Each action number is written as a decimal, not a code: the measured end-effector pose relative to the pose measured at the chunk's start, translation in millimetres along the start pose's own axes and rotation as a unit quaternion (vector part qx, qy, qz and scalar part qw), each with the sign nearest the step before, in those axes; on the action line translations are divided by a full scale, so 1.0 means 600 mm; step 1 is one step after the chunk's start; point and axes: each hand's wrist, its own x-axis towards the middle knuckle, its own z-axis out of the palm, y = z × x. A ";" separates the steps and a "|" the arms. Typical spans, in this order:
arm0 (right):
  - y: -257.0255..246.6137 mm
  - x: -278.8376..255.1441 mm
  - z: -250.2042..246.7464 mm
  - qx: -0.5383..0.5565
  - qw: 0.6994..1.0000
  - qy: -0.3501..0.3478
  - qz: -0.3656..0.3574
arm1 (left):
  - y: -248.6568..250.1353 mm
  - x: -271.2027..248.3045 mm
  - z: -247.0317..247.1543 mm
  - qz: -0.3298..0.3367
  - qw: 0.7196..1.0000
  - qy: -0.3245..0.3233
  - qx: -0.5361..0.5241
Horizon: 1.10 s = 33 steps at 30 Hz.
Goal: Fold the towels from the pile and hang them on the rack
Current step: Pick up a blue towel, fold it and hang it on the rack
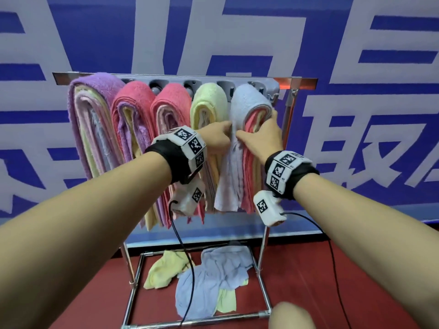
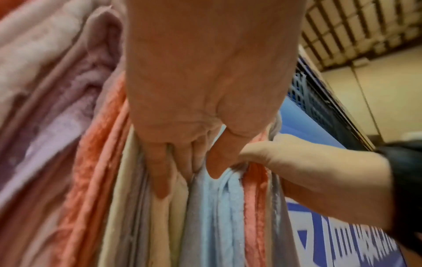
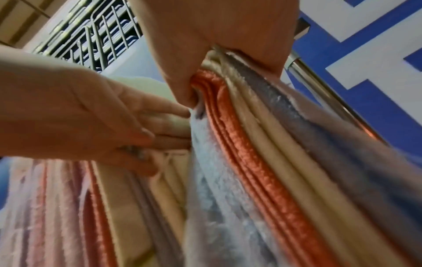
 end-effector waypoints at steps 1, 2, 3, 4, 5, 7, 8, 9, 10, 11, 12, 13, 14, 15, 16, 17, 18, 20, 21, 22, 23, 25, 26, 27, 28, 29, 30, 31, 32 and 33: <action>0.001 0.001 0.002 -0.014 1.000 0.014 0.000 | -0.001 -0.004 -0.002 -0.028 0.998 0.005 0.057; 0.003 0.002 0.001 -0.028 0.999 0.028 -0.003 | -0.003 -0.005 -0.005 -0.050 0.994 0.018 0.100; 0.005 0.003 -0.002 -0.044 0.998 0.043 -0.011 | 0.000 -0.011 -0.010 -0.059 0.989 0.032 0.131; 0.006 0.003 -0.006 -0.061 0.996 0.059 -0.022 | -0.003 -0.013 -0.013 -0.063 0.986 0.040 0.146; 0.008 0.002 -0.010 -0.076 0.994 0.073 -0.034 | -0.006 -0.014 -0.015 -0.064 0.985 0.051 0.152; 0.007 -0.001 -0.017 -0.105 0.990 0.088 -0.044 | -0.006 -0.017 -0.015 -0.073 0.982 0.073 0.157; 0.005 -0.003 -0.020 -0.116 0.988 0.090 -0.043 | -0.005 -0.018 -0.012 -0.074 0.981 0.080 0.158; 0.003 -0.005 -0.022 -0.122 0.987 0.092 -0.040 | -0.003 -0.015 -0.007 -0.071 0.982 0.078 0.157; 0.001 -0.006 -0.024 -0.125 0.987 0.096 -0.037 | 0.000 -0.014 -0.003 -0.067 0.984 0.068 0.152; -0.001 -0.006 -0.025 -0.130 0.986 0.097 -0.034 | 0.004 -0.014 0.003 -0.063 0.988 0.053 0.134; 0.000 -0.005 -0.025 -0.137 0.986 0.093 -0.030 | 0.007 -0.011 0.010 -0.055 0.992 0.044 0.100; 0.002 -0.005 -0.023 -0.137 0.987 0.080 -0.025 | 0.008 -0.008 0.018 -0.044 0.997 0.046 0.050; 0.006 -0.008 -0.021 -0.105 0.993 0.056 -0.024 | 0.010 -0.006 0.025 -0.027 0.998 0.063 0.001; 0.013 -0.008 -0.017 -0.032 0.999 0.020 -0.026 | 0.013 -0.007 0.032 -0.012 0.995 0.090 -0.039; 0.019 -0.012 -0.016 0.072 0.997 -0.019 -0.023 | 0.014 -0.007 0.041 -0.003 0.991 0.120 -0.064; 0.027 -0.013 -0.017 0.165 0.985 -0.047 -0.013 | 0.013 -0.008 0.052 -0.003 0.987 0.144 -0.076; 0.036 -0.014 -0.021 0.227 0.972 -0.064 -0.011 | 0.010 -0.008 0.064 0.001 0.982 0.172 -0.082; 0.057 -0.011 -0.033 0.252 0.966 -0.061 -0.018 | 0.002 -0.008 0.086 0.036 0.969 0.236 -0.066; 0.064 -0.010 -0.040 0.227 0.972 -0.052 -0.025 | 0.000 -0.009 0.093 0.053 0.962 0.263 -0.043; 0.075 -0.007 -0.045 0.187 0.980 -0.051 -0.035 | -0.003 -0.008 0.097 0.067 0.956 0.283 -0.024; 0.083 -0.006 -0.049 0.141 0.987 -0.059 -0.049 | -0.005 -0.006 0.098 0.075 0.952 0.296 -0.012; 0.095 -0.002 -0.052 0.047 0.992 -0.087 -0.080 | -0.009 -0.001 0.096 0.086 0.949 0.304 -0.013; 0.096 -0.001 -0.054 0.002 0.992 -0.091 -0.092 | -0.013 0.002 0.097 0.087 0.950 0.298 -0.019; 0.095 0.003 -0.056 -0.034 0.991 -0.087 -0.095 | -0.018 0.004 0.100 0.083 0.954 0.286 -0.026; 0.094 0.008 -0.060 -0.051 0.991 -0.080 -0.095 | -0.022 0.005 0.104 0.076 0.960 0.269 -0.031; 0.092 0.014 -0.064 -0.052 0.992 -0.072 -0.091 | -0.027 0.006 0.110 0.066 0.965 0.251 -0.032; 0.090 0.019 -0.068 -0.045 0.993 -0.064 -0.086 | -0.031 0.007 0.116 0.059 0.970 0.234 -0.027; 0.091 0.024 -0.071 -0.044 0.994 -0.052 -0.085 | -0.035 0.007 0.120 0.055 0.974 0.219 -0.019; 0.094 0.027 -0.072 -0.048 0.994 -0.041 -0.086 | -0.038 0.006 0.124 0.055 0.976 0.209 -0.013; 0.097 0.028 -0.073 -0.057 0.994 -0.036 -0.084 | -0.043 0.005 0.130 0.055 0.977 0.204 -0.010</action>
